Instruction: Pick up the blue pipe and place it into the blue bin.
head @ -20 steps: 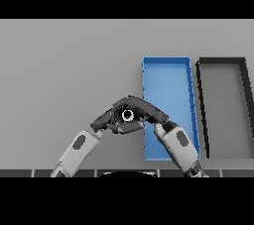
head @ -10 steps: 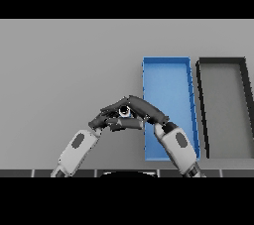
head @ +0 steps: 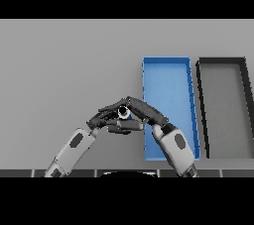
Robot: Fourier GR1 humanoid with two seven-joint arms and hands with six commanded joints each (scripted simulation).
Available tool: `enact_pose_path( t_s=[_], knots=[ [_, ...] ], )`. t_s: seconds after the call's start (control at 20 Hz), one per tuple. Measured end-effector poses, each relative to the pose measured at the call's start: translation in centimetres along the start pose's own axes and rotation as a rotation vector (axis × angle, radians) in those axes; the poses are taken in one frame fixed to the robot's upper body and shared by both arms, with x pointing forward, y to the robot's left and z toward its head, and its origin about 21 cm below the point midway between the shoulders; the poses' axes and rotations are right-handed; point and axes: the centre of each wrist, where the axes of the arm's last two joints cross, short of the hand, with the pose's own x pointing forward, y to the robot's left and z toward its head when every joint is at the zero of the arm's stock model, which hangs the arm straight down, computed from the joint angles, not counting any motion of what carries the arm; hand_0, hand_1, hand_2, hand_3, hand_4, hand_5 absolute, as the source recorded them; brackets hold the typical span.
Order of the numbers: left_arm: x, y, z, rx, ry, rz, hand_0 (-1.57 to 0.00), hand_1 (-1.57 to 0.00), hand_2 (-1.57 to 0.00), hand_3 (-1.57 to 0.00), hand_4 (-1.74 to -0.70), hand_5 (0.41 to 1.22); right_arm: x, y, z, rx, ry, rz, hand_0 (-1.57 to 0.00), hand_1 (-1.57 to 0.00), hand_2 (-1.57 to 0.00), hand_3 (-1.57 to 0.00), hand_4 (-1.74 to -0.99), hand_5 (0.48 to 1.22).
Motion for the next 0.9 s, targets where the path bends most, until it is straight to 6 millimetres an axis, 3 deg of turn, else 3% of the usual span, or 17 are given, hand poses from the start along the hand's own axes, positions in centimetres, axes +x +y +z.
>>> enact_pose_path(
  t_s=[0.25, 0.45, 0.55, 0.7, 0.8, 0.9],
  knots=[
    [0.0, -0.1, -0.5, 0.005, 0.029, 0.028, -0.04, -0.04, -0.03, -0.04, -0.89, 0.599, -0.2, -0.1, 0.3, -0.004, 0.007, 0.008, -1.57, -1.57, -1.57, -1.57, -1.49, 1.22],
    [-0.2, -0.3, -0.3, 0.013, 0.054, 0.052, -0.02, -0.01, -0.01, -0.01, -0.9, 0.562, 0.4, -0.3, -0.5, -0.019, -0.006, -0.017, -1.57, -1.57, -1.57, -1.57, -1.489, 1.22],
    [-0.4, -0.2, -0.3, 0.03, 0.079, 0.05, -0.01, -0.01, -0.01, -0.01, -0.9, 0.548, 0.9, -0.9, 0.2, -0.036, -0.011, -0.053, -1.57, -1.57, -1.57, -1.57, -1.491, 1.221],
    [-0.8, -0.6, -0.2, 0.015, 0.103, 0.062, 0.0, 0.0, 0.0, 0.0, -0.91, 0.524, 2.9, -1.3, 0.1, -0.032, -0.026, -0.14, -1.57, -1.57, -1.57, -1.57, -1.613, 1.221],
    [-0.7, -0.6, 0.0, 0.007, 0.101, 0.07, 0.0, 0.0, 0.0, 0.0, -0.92, 0.507, 4.3, -2.6, 0.1, -0.054, -0.03, -0.181, -1.57, -1.57, -1.57, -1.57, -1.659, 1.221],
    [-0.7, -0.7, -0.3, 0.008, 0.117, 0.074, 0.0, 0.0, 0.0, 0.0, -0.92, 0.503, 5.9, -3.7, 0.0, -0.081, -0.032, -0.238, -1.57, -1.57, -1.57, -1.57, -1.689, 1.171]
  ],
)
